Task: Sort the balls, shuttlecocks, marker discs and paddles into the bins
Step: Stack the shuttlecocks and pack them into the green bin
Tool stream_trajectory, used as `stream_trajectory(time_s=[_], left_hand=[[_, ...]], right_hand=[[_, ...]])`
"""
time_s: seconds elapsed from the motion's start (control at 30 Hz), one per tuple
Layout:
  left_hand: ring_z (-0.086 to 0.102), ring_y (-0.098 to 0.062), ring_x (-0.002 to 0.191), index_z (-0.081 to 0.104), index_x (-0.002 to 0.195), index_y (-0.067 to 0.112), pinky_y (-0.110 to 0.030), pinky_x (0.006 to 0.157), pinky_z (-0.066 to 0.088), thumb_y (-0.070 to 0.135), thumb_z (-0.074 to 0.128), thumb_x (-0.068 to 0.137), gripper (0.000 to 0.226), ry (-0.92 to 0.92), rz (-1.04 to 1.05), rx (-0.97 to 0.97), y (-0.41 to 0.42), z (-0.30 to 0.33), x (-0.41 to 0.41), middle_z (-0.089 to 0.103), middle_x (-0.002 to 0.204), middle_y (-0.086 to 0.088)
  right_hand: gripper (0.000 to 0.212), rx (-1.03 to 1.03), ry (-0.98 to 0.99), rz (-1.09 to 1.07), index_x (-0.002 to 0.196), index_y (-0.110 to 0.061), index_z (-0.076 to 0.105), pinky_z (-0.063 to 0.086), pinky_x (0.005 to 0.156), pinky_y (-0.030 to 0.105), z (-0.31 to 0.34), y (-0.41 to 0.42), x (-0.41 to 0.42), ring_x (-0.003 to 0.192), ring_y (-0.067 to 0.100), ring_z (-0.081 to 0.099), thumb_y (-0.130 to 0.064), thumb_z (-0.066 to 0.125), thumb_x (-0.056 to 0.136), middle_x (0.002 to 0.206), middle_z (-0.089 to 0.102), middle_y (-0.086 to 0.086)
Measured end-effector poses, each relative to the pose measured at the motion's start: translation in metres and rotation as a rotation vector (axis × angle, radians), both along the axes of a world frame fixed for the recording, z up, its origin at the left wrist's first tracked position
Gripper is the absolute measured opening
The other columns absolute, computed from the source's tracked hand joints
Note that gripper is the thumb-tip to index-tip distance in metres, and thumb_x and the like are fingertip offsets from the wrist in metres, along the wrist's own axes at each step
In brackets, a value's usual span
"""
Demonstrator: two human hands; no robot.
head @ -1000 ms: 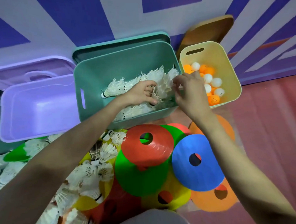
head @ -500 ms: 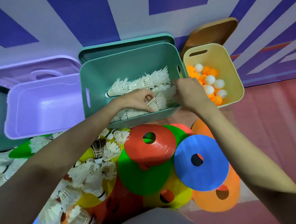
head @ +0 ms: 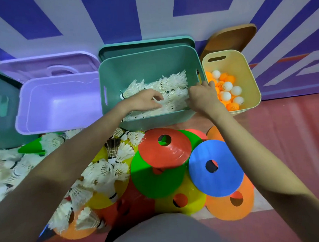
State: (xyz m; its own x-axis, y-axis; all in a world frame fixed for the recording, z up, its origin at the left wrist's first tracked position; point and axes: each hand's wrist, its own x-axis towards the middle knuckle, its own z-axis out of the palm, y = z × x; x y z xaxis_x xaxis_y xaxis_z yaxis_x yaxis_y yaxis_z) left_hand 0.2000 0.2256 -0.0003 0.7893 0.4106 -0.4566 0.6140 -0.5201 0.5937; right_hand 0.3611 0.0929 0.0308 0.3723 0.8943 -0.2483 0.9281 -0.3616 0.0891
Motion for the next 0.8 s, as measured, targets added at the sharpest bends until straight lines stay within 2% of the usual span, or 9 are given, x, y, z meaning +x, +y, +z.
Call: stream_trajectory(time_s=[0.07,0.2,0.3,0.37,0.5,0.67,0.8], left_hand=[[0.064,-0.016,0.099,0.063,0.118,0.015,-0.028,0.091,0.049,0.021,0.064,0.091,0.028,-0.087,0.079,0.013,-0.002,0.010,-0.014,0.063,0.122,-0.002],[0.065,-0.014,0.095,0.065,0.113,0.012,-0.012,0.078,0.046,0.013,0.063,0.090,0.022,-0.294,0.252,0.058,-0.012,0.037,-0.053,0.067,0.110,-0.003],[0.062,-0.011,0.089,0.063,0.116,0.012,-0.017,0.078,0.048,0.008,0.060,0.090,0.026,-0.440,0.403,0.116,-0.030,0.054,-0.094,0.067,0.104,-0.001],[0.060,-0.008,0.085,0.063,0.116,0.011,-0.018,0.076,0.048,0.004,0.058,0.090,0.028,-0.515,0.508,0.168,-0.044,0.061,-0.126,0.066,0.101,0.000],[0.060,-0.009,0.079,0.064,0.112,0.010,-0.017,0.070,0.048,0.003,0.055,0.090,0.024,-0.564,0.613,0.294,-0.072,0.061,-0.193,0.066,0.096,0.002],[0.059,0.002,0.080,0.067,0.106,0.013,-0.008,0.066,0.046,0.008,0.058,0.092,0.017,-0.420,0.677,0.251,-0.108,0.035,-0.260,0.067,0.097,0.002],[0.060,-0.008,0.090,0.062,0.115,0.013,-0.031,0.079,0.054,0.011,0.060,0.092,0.023,-0.341,0.660,0.247,-0.140,0.009,-0.299,0.064,0.110,-0.003]], right_hand=[[0.030,0.016,0.048,-0.023,0.113,-0.004,0.058,0.032,0.097,0.042,0.004,-0.003,-0.010,0.118,0.038,0.047,-0.024,0.052,0.092,0.121,0.055,0.021],[0.037,0.244,0.231,0.006,0.124,-0.007,0.053,0.034,0.095,0.042,0.010,-0.018,-0.050,0.117,0.037,0.046,-0.026,0.053,0.093,0.122,0.052,0.017],[0.031,0.450,0.438,0.110,0.118,-0.005,0.057,0.039,0.091,0.043,0.010,-0.035,-0.090,0.108,0.037,0.051,-0.016,0.056,0.088,0.113,0.055,0.016],[0.029,0.488,0.497,0.178,0.111,-0.004,0.059,0.044,0.087,0.044,0.005,-0.046,-0.114,0.099,0.038,0.053,-0.014,0.054,0.084,0.105,0.056,0.016],[0.028,0.371,0.502,0.264,0.108,-0.003,0.058,0.046,0.082,0.049,-0.009,-0.063,-0.162,0.096,0.039,0.053,-0.014,0.055,0.083,0.100,0.054,0.017],[0.036,0.228,0.626,0.404,0.121,-0.007,0.058,0.044,0.094,0.041,-0.021,-0.082,-0.218,0.108,0.034,0.052,-0.008,0.060,0.085,0.113,0.054,0.015],[0.045,0.104,0.681,0.508,0.131,-0.008,0.054,0.041,0.096,0.040,-0.032,-0.093,-0.259,0.111,0.035,0.049,-0.007,0.060,0.086,0.120,0.048,0.018]])
